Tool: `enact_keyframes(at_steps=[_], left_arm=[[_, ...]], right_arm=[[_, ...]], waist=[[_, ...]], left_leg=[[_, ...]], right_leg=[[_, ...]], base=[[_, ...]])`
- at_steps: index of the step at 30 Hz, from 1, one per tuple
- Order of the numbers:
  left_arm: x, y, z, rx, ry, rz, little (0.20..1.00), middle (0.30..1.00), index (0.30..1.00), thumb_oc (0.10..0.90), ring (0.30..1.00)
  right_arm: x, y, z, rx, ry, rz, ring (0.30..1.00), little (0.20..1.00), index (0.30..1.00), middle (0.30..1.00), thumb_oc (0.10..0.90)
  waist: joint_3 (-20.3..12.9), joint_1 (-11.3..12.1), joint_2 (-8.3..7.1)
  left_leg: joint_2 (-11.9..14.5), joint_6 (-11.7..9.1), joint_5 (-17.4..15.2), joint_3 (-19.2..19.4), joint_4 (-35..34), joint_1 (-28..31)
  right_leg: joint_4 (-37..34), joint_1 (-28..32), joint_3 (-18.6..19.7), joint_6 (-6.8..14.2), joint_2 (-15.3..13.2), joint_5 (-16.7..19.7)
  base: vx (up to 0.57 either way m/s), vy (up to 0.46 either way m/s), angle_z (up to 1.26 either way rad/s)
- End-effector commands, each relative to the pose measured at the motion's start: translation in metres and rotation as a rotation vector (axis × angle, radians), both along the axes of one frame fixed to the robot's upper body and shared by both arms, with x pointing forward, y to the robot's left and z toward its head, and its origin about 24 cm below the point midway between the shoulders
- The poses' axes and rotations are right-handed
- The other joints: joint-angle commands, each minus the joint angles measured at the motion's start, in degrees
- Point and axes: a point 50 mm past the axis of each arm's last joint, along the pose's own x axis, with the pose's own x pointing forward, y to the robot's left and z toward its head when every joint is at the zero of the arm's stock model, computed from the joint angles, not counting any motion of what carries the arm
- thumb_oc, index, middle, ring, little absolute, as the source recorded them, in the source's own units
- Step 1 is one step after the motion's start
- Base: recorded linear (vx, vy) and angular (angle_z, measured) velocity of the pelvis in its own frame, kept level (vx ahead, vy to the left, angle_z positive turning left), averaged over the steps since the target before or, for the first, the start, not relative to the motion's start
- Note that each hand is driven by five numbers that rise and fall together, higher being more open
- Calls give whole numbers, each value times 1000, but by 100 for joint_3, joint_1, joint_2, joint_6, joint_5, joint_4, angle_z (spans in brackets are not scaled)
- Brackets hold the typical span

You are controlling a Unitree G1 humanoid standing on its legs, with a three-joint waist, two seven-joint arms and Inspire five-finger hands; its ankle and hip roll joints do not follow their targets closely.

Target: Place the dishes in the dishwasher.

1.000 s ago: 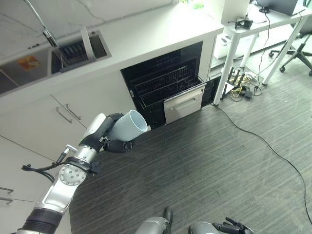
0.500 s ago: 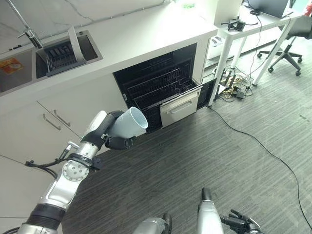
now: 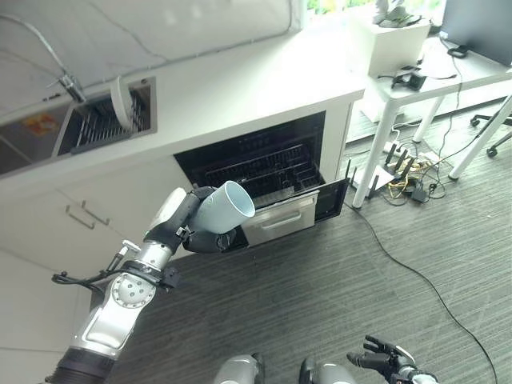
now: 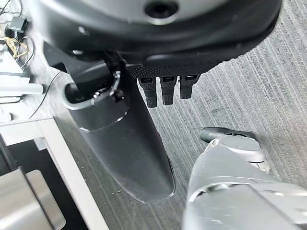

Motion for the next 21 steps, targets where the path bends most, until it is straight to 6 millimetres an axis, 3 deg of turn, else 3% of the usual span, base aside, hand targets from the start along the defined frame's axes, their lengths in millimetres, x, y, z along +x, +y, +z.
enact_keyframes(at_steps=[1, 4, 6, 9, 10, 12, 14, 16, 17, 18, 19, 21], left_arm=[[5, 1, 50, -75, -267, 40, 300, 300, 300, 400, 300], [4, 7, 46, -87, -270, 50, 300, 300, 300, 400, 300], [1, 11, 41, -84, -261, 51, 300, 300, 300, 400, 300], [0, 12, 40, -75, -262, 41, 300, 300, 300, 400, 300], [1, 13, 39, -46, -252, 14, 300, 300, 300, 400, 300], [2, 10, 39, -36, -254, -3, 300, 300, 300, 400, 300], [2, 7, 40, -21, -258, -18, 300, 300, 300, 400, 300], [4, 6, 42, -17, -261, -27, 300, 300, 300, 400, 300], [4, 5, 42, -18, -262, -31, 300, 300, 300, 400, 300], [6, 1, 45, -18, -266, -50, 300, 300, 300, 400, 300], [7, -3, 48, -17, -269, -58, 300, 300, 300, 400, 300], [9, -4, 50, -12, -269, -63, 300, 300, 300, 400, 300]], right_arm=[[-14, -17, 3, -48, 24, 22, 900, 900, 900, 900, 800], [-9, -12, 3, -66, 12, 81, 900, 900, 900, 900, 800], [-2, -9, 4, -71, 6, 83, 900, 900, 900, 900, 800], [2, -3, 3, -61, -9, 101, 900, 900, 900, 900, 800], [10, 12, 2, -65, -53, 134, 900, 900, 900, 900, 800], [14, 15, 3, -65, -84, 121, 900, 900, 900, 900, 800], [16, 16, 5, -65, -113, 133, 900, 900, 900, 900, 800], [16, 17, 6, -56, -130, 137, 900, 900, 900, 900, 800], [16, 17, 6, -50, -133, 134, 900, 900, 900, 900, 800], [15, 17, 7, -32, -145, 126, 900, 900, 900, 900, 800], [14, 18, 7, -22, -149, 131, 900, 900, 900, 900, 800], [12, 19, 6, -11, -147, 139, 900, 900, 900, 900, 800]], waist=[[15, 115, 309], [-77, 167, 295], [-112, 317, 249], [-143, 423, 178], [-160, 454, 146], [-147, 378, 208], [-97, 274, 296], [-72, 133, 331], [-68, 92, 333], [-89, -83, 333], [-118, -151, 294], [-144, -193, 163]], left_leg=[[434, -157, 151, -215, 593, -411], [508, -97, 236, 38, 593, -610], [210, -36, 132, -238, 593, -540], [-60, 86, -23, -347, 593, -376], [-245, 352, -183, -350, 593, -108], [-280, 500, -317, -421, 593, 43], [-313, 643, -509, -422, 593, 281], [-346, 700, -652, -483, 593, 468], [-360, 707, -673, -523, 593, 500], [-417, 711, -734, -716, 593, 592], [-473, 709, -770, -818, 593, 625], [-595, 692, -863, -933, 593, 670]], right_leg=[[121, 36, 441, 861, -300, -162], [121, 119, 295, 891, -465, -256], [121, 237, 427, 892, -536, -328], [121, 430, 466, 913, -612, -395], [121, 650, 296, 1002, -695, -254], [121, 711, 229, 1040, -658, 177], [728, 478, 124, 1053, -672, 516], [1053, 137, 294, 1084, -551, 688], [1038, 62, 365, 1088, -480, 703], [654, -159, 624, 1072, -209, 708], [123, -220, 771, 1102, -230, 807], [121, -566, 1085, 1205, -418, 805]], base=[[255, 212, 9], [253, 268, -21], [275, 310, -19], [286, 271, -17], [464, 409, 7], [314, 293, 22], [180, 190, 42], [118, 69, 36], [123, -50, 43], [152, -120, 55], [142, -136, 56], [93, -164, 83]])
